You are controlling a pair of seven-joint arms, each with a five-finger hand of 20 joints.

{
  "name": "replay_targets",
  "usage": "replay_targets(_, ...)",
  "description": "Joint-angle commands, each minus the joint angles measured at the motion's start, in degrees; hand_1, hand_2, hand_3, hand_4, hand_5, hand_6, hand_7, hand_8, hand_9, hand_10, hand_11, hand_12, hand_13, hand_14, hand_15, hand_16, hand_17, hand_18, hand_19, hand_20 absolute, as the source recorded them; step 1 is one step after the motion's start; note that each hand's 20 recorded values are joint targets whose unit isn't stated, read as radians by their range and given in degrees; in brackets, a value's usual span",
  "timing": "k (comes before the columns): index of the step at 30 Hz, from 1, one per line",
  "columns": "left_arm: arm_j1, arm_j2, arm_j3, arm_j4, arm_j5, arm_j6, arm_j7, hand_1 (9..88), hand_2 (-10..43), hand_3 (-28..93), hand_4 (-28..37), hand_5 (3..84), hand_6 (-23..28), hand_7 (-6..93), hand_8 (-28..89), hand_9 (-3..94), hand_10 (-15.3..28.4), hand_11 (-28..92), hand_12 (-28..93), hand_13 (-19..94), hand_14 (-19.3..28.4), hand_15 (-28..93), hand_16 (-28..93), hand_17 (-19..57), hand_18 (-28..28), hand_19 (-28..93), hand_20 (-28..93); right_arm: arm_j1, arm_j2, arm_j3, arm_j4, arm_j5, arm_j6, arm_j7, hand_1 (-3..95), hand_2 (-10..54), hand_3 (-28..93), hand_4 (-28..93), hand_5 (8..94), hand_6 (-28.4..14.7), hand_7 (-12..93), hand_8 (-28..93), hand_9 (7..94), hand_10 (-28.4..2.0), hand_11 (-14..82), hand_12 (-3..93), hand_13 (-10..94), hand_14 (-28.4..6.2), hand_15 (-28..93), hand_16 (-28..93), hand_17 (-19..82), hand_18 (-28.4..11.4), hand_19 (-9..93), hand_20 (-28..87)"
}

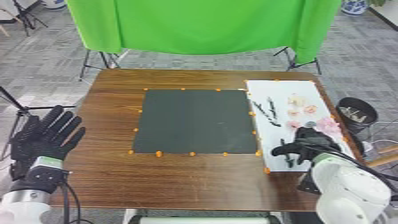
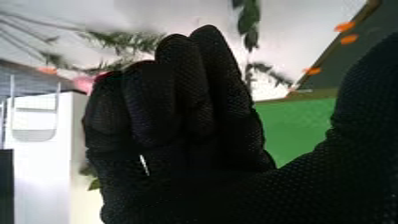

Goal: Arrange flowers

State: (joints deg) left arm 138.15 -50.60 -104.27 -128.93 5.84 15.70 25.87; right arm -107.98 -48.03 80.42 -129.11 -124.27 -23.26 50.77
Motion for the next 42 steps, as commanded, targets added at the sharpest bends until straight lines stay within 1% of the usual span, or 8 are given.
replay_targets(1, 1.3, -0.62, 0.24, -1.05, 1.76, 2.85, -1.85, 28.4, 16.4, 71, -28.3, 41.9, 9.4, 17.0, -9, 38.3, 16.0, 23, 13, 28, 15.7, 40, -6, -7.8, 15.4, 41, 11, 0.9, -1.2, -2.0, 3.0, 1.3, -5.1, 0.8, 19.0, -9.5, 62, -28, 68.4, -6.7, 24, -8, 67.7, -19.8, 39.2, 33.7, 57, -19.6, 68, 37, 28, -26.4, 79, 39)
replay_targets(5, 1.3, -0.69, 0.1, -1.53, 3.8, 4.71, -3.09, 28.4, 16.4, 71, -28.3, 41.9, 9.4, 17.0, -9, 38.3, 16.0, 23, 13, 28, 15.7, 40, -6, -7.8, 15.4, 41, 11, 1.0, -1.8, -4.2, 4.1, 0.8, -6.5, 0.9, 26.0, -9.5, 69, -27, 69.6, -6.8, 21, -8, 68.3, -19.7, 34.7, 30.9, 57, -18.1, 64, 35, 28, -26.2, 78, 38)
replay_targets(9, 1.0, -0.75, 0.16, -1.4, 3.26, 4.49, -3.11, 28.4, 16.4, 71, -28.3, 41.9, 9.4, 17.0, -9, 38.3, 16.0, 23, 13, 28, 15.7, 40, -6, -7.8, 15.4, 41, 11, 0.6, -2.4, -6.8, 5.0, -0.1, -5.4, 0.5, 35.3, -9.5, 75, -28, 70.2, -5.1, 26, -8, 69.1, -18.2, 33.7, 30.1, 60, -15.9, 62, 32, 30, -25.5, 78, 36)
replay_targets(13, 0.7, -0.89, 0.6, -1.27, 2.86, 4.25, -3.42, 28.4, 16.4, 71, -28.3, 41.9, 9.4, 17.0, -9, 38.3, 16.0, 23, 13, 28, 15.7, 40, -6, -7.8, 15.4, 41, 11, -0.1, -3.9, -8.5, 5.8, 0.6, -3.8, 0.4, 47.2, -9.5, 69, -28, 67.5, -2.5, 40, 16, 72.1, -15.7, 33.0, 29.5, 66, -12.4, 57, 31, 33, -24.8, 79, 34)
replay_targets(21, 0.7, -0.81, 0.83, -1.23, 1.62, 4.13, -3.3, 28.4, 16.4, 71, -28.3, 41.9, 9.4, 17.0, -9, 38.3, 16.0, 23, 13, 28, 15.7, 40, -6, -7.8, 15.4, 41, 11, -1.3, -3.3, -10.4, 6.4, -3.0, 4.7, -0.2, 59.0, -9.5, 74, -28, 69.7, 0.2, 51, 17, 90.5, -8.0, 8.0, 41.2, 85, -2.7, 28, 50, 44, -23.4, 82, 31)
replay_targets(26, 0.8, 0.14, 1.57, -0.47, 3.3, 2.07, -1.48, 28.4, 16.4, 71, -28.3, 41.9, 9.4, 17.0, -9, 38.3, 16.0, 23, 13, 28, 15.7, 40, -6, -7.8, 15.4, 41, 11, -1.9, -2.0, -9.1, 3.3, -1.1, 11.4, 2.0, 57.0, -9.5, 77, -19, 64.7, 0.6, 61, 15, 91.0, -7.8, 8.6, 45.2, 86, -2.4, 27, 53, 43, -23.6, 83, 33)
replay_targets(33, 0.7, 0.16, 1.26, 0.38, 4.79, -0.48, -2.14, 28.4, 16.4, 71, -28.3, 41.9, 9.4, 17.0, -9, 38.3, 16.0, 23, 13, 28, 15.7, 40, -6, -7.8, 15.4, 41, 11, -0.8, 1.7, -9.9, 0.0, -5.1, 24.2, 2.1, 48.7, -9.5, 83, -4, 61.6, 0.2, 68, 15, 89.5, -8.1, 17.2, 52.8, 84, -4.3, 40, 52, 42, -24.8, 85, 35)
replay_targets(42, 1.2, 0.6, 0.22, 0.76, 2.18, -1.52, -1.13, 28.4, 16.4, 71, -28.3, 41.9, 9.4, 17.0, -9, 38.3, 16.0, 23, 13, 28, 15.7, 40, -6, -7.8, 15.4, 41, 11, 4.1, 3.7, -11.8, -1.0, 1.2, 32.8, 2.7, 44.1, -9.5, 88, 2, 61.0, -0.3, 72, 16, 89.0, -8.0, 22.1, 56.0, 82, -5.5, 47, 51, 42, -25.5, 85, 35)
